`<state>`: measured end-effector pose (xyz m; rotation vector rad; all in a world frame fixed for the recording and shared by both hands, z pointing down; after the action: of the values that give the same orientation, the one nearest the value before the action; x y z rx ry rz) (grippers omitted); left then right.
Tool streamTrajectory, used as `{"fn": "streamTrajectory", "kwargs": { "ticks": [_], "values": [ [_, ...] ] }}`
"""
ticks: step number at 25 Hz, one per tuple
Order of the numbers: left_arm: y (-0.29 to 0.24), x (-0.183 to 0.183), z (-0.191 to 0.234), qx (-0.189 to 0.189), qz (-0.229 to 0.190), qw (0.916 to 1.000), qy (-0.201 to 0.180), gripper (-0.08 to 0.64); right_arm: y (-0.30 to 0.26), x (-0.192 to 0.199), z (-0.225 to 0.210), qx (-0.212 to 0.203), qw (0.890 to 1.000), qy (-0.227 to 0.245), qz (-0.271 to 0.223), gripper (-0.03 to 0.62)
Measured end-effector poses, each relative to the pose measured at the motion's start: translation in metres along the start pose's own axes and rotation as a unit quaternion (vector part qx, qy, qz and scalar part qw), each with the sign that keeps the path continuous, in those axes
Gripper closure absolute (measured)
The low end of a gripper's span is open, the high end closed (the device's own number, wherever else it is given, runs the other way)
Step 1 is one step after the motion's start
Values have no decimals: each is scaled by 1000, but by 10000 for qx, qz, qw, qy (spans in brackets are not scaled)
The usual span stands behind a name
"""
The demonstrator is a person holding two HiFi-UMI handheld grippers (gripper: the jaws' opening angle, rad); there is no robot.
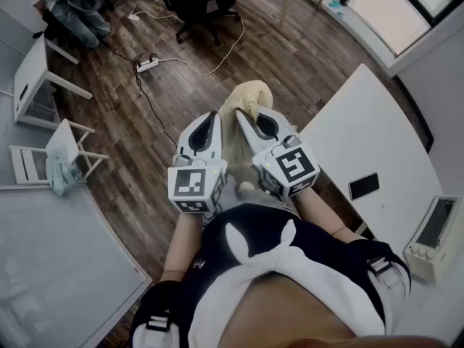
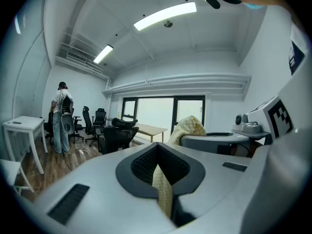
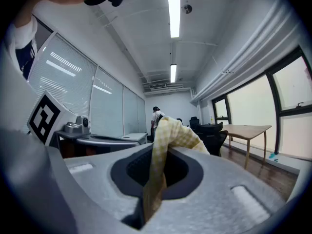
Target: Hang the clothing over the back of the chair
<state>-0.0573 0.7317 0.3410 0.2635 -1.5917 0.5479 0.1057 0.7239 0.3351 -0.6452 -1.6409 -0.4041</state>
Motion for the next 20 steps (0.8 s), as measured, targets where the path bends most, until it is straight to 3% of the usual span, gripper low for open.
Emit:
{"fn": "streamTrajectory", "kwargs": {
  "ticks": [10, 20],
  "values": [
    [-35, 8, 20, 140, 103, 9998, 49, 555, -24, 8, -17, -99, 9999, -26, -43, 577],
    [-93, 2, 108, 199, -15, 9997, 162, 555, -122, -5, -36, -103, 9999, 43, 94, 575]
  ]
}}
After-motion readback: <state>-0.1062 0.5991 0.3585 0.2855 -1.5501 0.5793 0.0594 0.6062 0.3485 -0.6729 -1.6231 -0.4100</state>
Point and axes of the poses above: the fingertips, and each gripper's own axes: y backward along the fingers, z to its left, x out of its underside, the point moved 10 cm from there along y, backward along the fingers, and after that the axes turned 6 degrees about -y, right-handed, at the moved point
